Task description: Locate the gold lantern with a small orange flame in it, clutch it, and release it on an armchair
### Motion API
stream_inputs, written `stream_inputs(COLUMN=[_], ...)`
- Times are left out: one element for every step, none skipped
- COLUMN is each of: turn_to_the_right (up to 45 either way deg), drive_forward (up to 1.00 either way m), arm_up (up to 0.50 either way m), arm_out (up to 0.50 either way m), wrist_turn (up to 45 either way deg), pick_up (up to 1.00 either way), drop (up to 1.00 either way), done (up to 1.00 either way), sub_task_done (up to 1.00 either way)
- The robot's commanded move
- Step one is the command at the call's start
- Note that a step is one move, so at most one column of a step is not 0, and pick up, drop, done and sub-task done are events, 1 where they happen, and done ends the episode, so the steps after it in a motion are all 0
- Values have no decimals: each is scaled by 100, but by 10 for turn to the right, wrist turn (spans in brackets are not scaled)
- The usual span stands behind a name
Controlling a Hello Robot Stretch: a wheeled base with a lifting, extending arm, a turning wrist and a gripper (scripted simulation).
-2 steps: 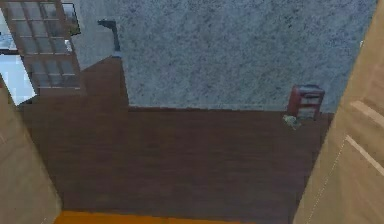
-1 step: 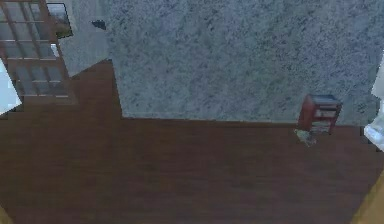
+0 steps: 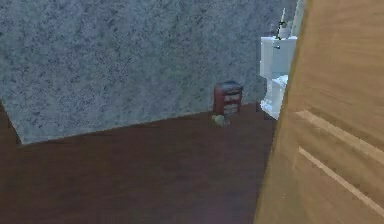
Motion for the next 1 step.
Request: stream_inputs(turn_to_the_right=[0], drive_forward=[100], arm_up=[0], arm_out=[0], wrist_turn=[0], pick_up=[0], drop=[0], done=[0], sub_task_done=[0])
